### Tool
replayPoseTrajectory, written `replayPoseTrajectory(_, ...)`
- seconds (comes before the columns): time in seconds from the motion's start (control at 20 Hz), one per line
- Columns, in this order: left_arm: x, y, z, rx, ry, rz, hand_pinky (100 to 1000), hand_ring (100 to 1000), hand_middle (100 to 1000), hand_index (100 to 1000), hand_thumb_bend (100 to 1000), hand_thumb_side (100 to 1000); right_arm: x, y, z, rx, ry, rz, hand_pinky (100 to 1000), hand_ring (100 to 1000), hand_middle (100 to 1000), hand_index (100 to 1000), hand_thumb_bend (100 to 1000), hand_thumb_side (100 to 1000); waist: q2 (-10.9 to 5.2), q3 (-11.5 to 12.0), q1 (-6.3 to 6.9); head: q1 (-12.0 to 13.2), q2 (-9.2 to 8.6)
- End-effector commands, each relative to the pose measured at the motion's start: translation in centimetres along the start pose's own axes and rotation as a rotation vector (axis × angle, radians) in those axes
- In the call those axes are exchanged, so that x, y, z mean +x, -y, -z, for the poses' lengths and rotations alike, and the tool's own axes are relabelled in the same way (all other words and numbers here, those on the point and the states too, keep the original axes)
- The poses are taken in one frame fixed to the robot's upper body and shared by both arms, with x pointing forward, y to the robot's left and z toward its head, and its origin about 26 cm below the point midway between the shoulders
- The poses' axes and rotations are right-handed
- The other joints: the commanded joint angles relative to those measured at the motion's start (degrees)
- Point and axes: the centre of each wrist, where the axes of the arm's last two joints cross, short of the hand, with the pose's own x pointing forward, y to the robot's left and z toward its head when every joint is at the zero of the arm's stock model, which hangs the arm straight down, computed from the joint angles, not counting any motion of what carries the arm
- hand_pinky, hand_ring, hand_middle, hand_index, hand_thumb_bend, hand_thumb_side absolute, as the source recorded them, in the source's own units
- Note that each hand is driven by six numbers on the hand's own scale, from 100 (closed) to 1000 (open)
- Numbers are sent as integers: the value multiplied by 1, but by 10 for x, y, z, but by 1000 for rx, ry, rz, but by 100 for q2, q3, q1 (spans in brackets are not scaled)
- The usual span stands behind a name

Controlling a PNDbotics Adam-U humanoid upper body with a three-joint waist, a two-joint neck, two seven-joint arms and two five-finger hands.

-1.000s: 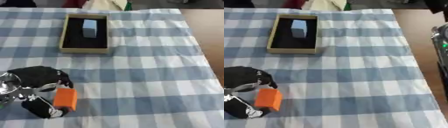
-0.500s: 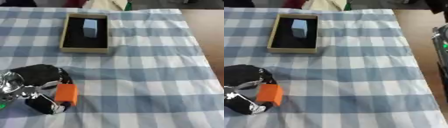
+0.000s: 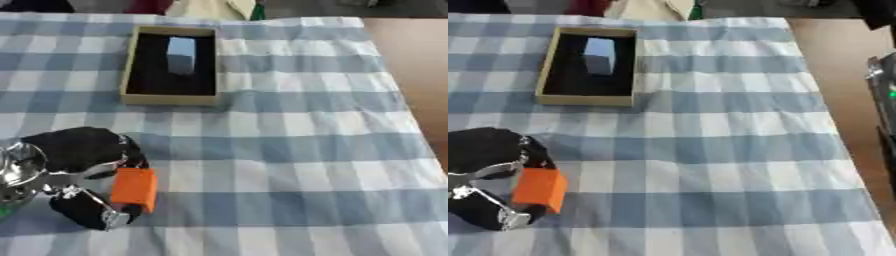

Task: Pick up objects on the table and place them in the box.

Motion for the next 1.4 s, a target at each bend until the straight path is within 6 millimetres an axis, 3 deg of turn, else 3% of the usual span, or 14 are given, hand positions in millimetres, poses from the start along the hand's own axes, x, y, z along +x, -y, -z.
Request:
replayPoseTrajectory(0.05, -11, -23, -21, 67, -17, 22, 668, 632, 518, 688, 100, 415, 5, 7, 4, -17, 24, -8, 890, 781, 541, 682, 100, 672, -115, -6, 30, -27, -56)
replayPoseTrajectory(0.35, -21, -57, -40, 188, 29, -13, 638, 589, 481, 655, 100, 416, 6, 7, 5, -17, 31, -5, 890, 781, 540, 682, 100, 672, -111, -58, 57, 13, -114)
replayPoseTrajectory(0.6, -25, -83, -48, 302, 19, -44, 622, 567, 464, 637, 100, 429, 8, 6, 7, -15, 37, 0, 890, 782, 539, 682, 100, 673, -82, -147, 77, 195, -175)
replayPoseTrajectory(0.9, -62, -102, -23, 393, -70, -36, 622, 565, 473, 635, 100, 412, 11, 4, 9, -2, 48, 14, 890, 781, 537, 681, 100, 665, -23, -305, 81, 390, -257)
replayPoseTrajectory(1.4, -130, -106, 22, 355, -203, -11, 629, 573, 476, 632, 100, 397, 18, 1, 14, 11, 71, 39, 890, 782, 535, 681, 100, 680, 107, -574, 105, 534, -394)
